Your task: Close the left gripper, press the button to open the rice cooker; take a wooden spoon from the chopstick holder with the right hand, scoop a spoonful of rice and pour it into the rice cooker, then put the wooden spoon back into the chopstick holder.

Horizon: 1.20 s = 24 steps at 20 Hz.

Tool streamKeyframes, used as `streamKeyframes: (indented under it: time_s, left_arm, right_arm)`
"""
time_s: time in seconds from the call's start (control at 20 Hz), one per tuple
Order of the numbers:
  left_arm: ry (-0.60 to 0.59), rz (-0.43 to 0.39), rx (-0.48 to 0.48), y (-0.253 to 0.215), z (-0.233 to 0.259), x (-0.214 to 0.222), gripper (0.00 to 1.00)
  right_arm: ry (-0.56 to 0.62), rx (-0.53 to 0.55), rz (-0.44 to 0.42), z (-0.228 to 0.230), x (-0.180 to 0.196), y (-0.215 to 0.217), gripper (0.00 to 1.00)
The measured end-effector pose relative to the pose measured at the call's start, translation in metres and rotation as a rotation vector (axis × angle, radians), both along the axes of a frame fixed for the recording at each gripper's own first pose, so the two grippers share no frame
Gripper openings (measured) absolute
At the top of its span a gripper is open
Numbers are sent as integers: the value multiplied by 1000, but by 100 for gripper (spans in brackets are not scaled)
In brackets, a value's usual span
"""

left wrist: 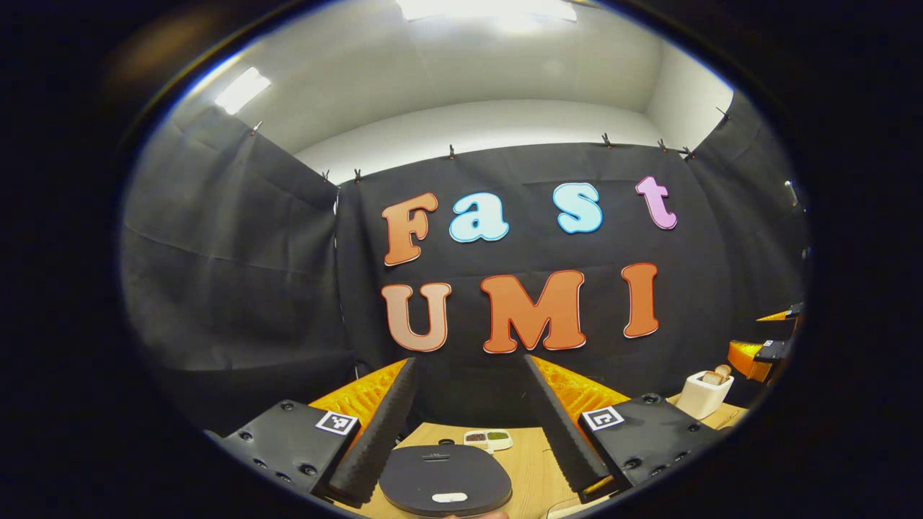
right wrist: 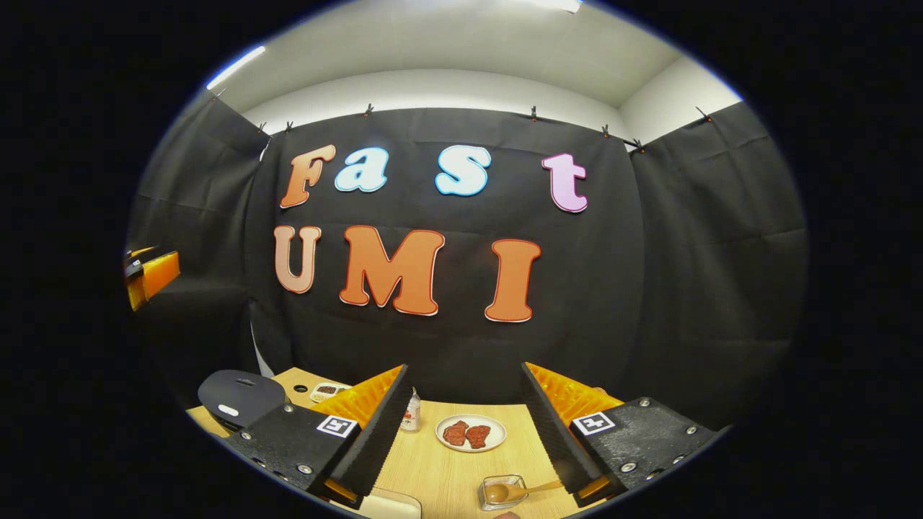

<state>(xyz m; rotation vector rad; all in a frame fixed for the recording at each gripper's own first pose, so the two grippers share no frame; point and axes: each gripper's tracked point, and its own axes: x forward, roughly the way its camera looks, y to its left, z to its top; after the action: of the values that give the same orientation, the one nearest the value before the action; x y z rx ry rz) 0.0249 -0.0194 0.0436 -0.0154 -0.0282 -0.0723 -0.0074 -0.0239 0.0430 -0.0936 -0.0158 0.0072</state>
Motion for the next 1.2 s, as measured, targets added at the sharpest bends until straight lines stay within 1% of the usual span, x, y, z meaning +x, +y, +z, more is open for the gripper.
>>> streamKeyframes:
  time_s: [0.05, 0.1, 0.15, 0.2, 0.25, 0.3, 0.35, 0.4, 0.45, 0.5, 0.55, 0.6, 0.65, 0.7, 0.75, 0.8, 0.85, 0.9, 0.95, 1.0, 1.05, 1.1, 1.15, 1.2]
  left_arm:
    - [18, 9, 0, 2, -6, 2, 100]
    - [40, 21, -4, 6, -14, 4, 100]
    - [66, 31, -9, 10, -22, 5, 100]
    - [92, 41, -11, 14, -29, 6, 97]
    - [109, 51, -8, 19, -35, 6, 97]
    - [125, 48, -6, 19, -39, 7, 100]
    - [142, 54, 0, 22, -43, 10, 97]
    - [158, 58, 6, 27, -50, 13, 84]
    - [173, 55, 7, 28, -55, 15, 72]
    - [194, 51, 9, 28, -60, 18, 59]
    - [214, 58, 19, 29, -66, 22, 47]
    - [232, 109, 43, 42, -71, 24, 34]
    - [257, 123, 48, 47, -77, 29, 22]
    - [291, 108, 27, 44, -87, 30, 10]
    - [341, 89, 8, 37, -96, 31, 12]
    - [391, 99, -16, 39, -106, 31, 10]
    - [443, 85, -44, 37, -122, 37, 5]
    - [494, 77, -69, 35, -133, 37, 5]
    - [551, 68, -83, 32, -143, 38, 6]
    - [605, 58, -93, 31, -153, 39, 6]
    - [660, 49, -104, 29, -163, 40, 6]
    - [709, 34, -122, 26, -169, 43, 2]
    - [756, 27, -138, 24, -174, 44, 6]
    - [807, 16, -155, 21, -179, 45, 5]
  right_arm:
    - [8, 1, -4, -3, 1, -4, 89]
    - [14, 2, -9, -5, 2, -7, 93]
    - [19, 2, -11, -7, 2, -10, 93]
    - [21, 0, -14, -9, 3, -13, 96]
    - [27, -1, -18, -12, 3, -17, 93]
    - [32, -1, -21, -14, 3, -20, 96]
    - [37, -1, -25, -16, 3, -23, 93]
    - [45, -1, -30, -20, 3, -26, 93]
    - [52, 2, -35, -23, 3, -30, 96]
    - [61, 4, -41, -27, 2, -33, 93]
    - [69, 7, -45, -29, 1, -36, 93]
    - [75, 7, -53, -32, 0, -40, 94]
    - [79, 7, -59, -34, -1, -42, 89]
    - [83, 6, -67, -36, -1, -46, 94]
    - [88, 4, -75, -39, -3, -51, 93]
    - [92, 3, -83, -41, -4, -54, 93]
    - [97, 2, -91, -44, -4, -58, 93]
    - [102, 3, -99, -47, -6, -61, 94]
    - [107, 4, -109, -48, -8, -65, 96]
    - [112, 7, -116, -50, -8, -69, 94]
    - [116, 7, -125, -52, -9, -72, 93]
    - [121, 7, -132, -55, -12, -76, 93]
    - [126, 4, -141, -56, -13, -79, 93]
    - [130, 3, -151, -58, -14, -83, 93]
